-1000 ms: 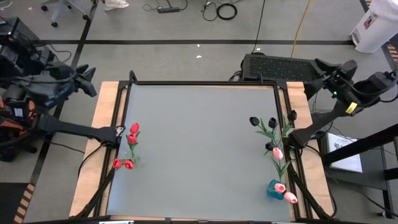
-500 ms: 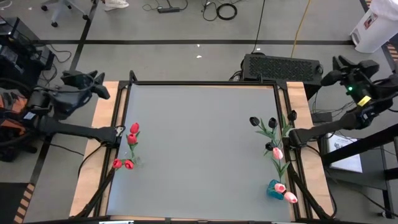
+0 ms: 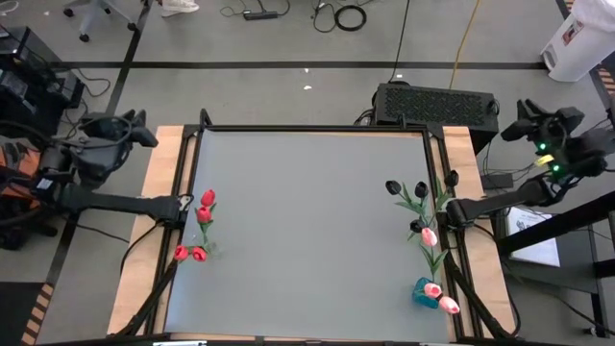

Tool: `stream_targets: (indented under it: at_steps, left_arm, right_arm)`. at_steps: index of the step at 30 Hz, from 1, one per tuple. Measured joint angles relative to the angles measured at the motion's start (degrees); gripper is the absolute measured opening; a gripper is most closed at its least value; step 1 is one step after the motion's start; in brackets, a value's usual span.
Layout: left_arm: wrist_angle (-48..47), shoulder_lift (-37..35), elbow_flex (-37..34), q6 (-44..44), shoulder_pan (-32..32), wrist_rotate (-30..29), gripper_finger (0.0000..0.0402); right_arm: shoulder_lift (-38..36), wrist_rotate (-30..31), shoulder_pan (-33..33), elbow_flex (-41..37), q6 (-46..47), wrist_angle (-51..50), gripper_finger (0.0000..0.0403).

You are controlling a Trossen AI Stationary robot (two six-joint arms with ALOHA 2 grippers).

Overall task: Sort flowers into vase by color
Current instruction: Return to Home Position

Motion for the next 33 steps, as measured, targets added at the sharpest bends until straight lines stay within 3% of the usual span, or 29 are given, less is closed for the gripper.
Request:
stream_targets:
  at_steps: [4,12,19,33]
  left_arm:
    - [0.7,-0.9,-1.4,-0.7,0.0,1.8,0.0157]
    - [1.0,-0.7,-5.1,-6.3,0.0,2.4,0.0157]
    - [2.6,-0.7,-9.4,-8.4,0.0,2.5,0.0157]
    - [2.2,-0.6,-19.0,-19.9,0.0,2.9,0.0157]
  right_arm:
    - [-4.0,0.0,1.2,-3.7,12.5,-9.1,0.0094]
    - [-4.0,-0.5,6.9,-14.9,38.2,-22.4,0.0094]
    - [-4.1,-0.2,7.1,-24.4,62.6,-31.7,0.0094]
    - [-4.0,0.0,5.0,-28.8,67.7,-31.6,0.0094]
